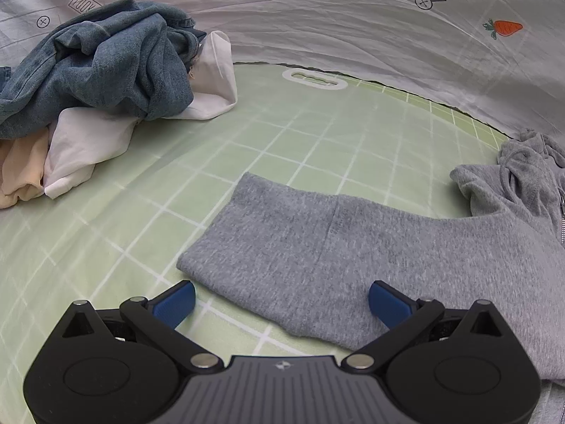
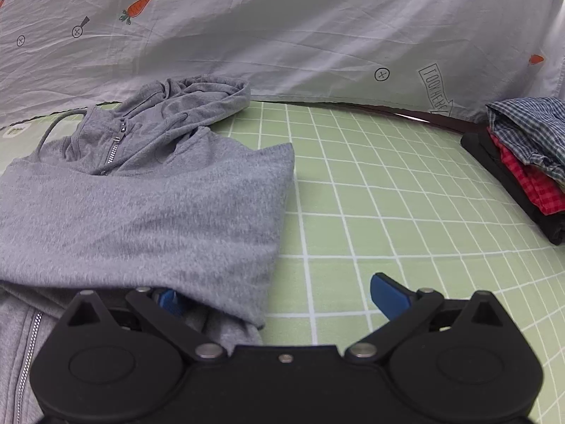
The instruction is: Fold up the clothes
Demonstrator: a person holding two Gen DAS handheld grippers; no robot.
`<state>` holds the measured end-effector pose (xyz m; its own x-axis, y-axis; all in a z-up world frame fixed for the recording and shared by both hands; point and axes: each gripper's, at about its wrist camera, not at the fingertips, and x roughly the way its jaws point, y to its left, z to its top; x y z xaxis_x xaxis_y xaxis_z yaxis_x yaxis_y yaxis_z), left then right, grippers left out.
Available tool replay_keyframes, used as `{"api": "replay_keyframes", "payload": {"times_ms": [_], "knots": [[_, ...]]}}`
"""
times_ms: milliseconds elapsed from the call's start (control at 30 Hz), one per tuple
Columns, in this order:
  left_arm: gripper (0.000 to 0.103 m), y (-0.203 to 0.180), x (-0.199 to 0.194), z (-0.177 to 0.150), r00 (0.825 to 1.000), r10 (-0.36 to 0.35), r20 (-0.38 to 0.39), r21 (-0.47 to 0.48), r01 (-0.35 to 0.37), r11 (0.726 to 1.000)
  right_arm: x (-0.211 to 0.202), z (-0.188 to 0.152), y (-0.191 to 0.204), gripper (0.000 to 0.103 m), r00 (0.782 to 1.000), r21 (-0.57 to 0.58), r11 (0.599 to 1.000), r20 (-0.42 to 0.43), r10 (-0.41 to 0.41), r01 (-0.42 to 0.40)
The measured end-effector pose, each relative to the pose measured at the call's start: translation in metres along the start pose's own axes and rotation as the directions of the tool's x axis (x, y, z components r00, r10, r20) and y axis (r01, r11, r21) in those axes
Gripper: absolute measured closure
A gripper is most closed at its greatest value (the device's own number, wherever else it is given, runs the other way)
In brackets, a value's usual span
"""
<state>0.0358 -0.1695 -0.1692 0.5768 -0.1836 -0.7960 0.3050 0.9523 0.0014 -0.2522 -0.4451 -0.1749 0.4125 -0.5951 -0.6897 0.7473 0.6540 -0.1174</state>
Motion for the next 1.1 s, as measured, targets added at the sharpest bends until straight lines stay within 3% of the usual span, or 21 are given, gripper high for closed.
{"api": "replay_keyframes", "payload": {"times_ms": [200, 467, 767, 833, 867, 900, 967, 1000, 1100], "knots": [[0.000, -0.001, 0.001, 0.002, 1.000, 0.010, -0.006, -0.013, -0.010, 1.000, 0.001, -0.012, -0.025, 0.000, 0.998, 0.128, 0.992, -0.054, 0.012, -0.005], [0.000, 0.001, 0.004, 0.009, 0.998, -0.009, -0.055, 0.007, 0.010, 1.000, 0.002, -0.013, -0.022, 0.000, 0.997, 0.140, 0.990, -0.070, 0.019, -0.009], [0.001, -0.002, 0.004, 0.005, 1.000, 0.002, 0.008, -0.008, -0.002, 1.000, 0.001, -0.011, -0.021, 0.000, 0.996, 0.142, 0.990, -0.092, 0.017, -0.004], [0.012, -0.005, 0.002, 0.005, 0.999, -0.017, 0.039, 0.011, 0.017, 1.000, 0.001, -0.011, -0.022, 0.000, 0.995, 0.142, 0.990, -0.094, 0.018, -0.004], [0.032, -0.007, -0.001, 0.006, 0.998, -0.032, 0.057, 0.018, 0.031, 0.999, 0.002, -0.011, -0.021, 0.000, 0.995, 0.141, 0.990, -0.095, 0.018, -0.004], [0.059, -0.009, -0.003, 0.007, 0.996, -0.048, 0.074, 0.026, 0.046, 0.999, 0.001, -0.011, -0.021, 0.000, 0.995, 0.140, 0.990, -0.095, 0.017, -0.003], [0.077, -0.012, -0.003, 0.012, 0.993, -0.096, 0.066, 0.028, 0.094, 0.995, 0.001, -0.011, -0.021, 0.000, 0.995, 0.141, 0.990, -0.096, 0.014, -0.001], [0.083, -0.014, -0.002, 0.015, 0.992, -0.111, 0.055, 0.024, 0.110, 0.994, 0.001, -0.011, -0.021, 0.000, 0.995, 0.144, 0.990, -0.096, 0.015, -0.001], [0.085, -0.020, -0.006, 0.025, 0.983, -0.182, 0.034, -0.034, 0.184, 0.982, 0.002, -0.011, -0.022, 0.000, 0.995, 0.151, 0.989, -0.097, 0.020, -0.005]]}}
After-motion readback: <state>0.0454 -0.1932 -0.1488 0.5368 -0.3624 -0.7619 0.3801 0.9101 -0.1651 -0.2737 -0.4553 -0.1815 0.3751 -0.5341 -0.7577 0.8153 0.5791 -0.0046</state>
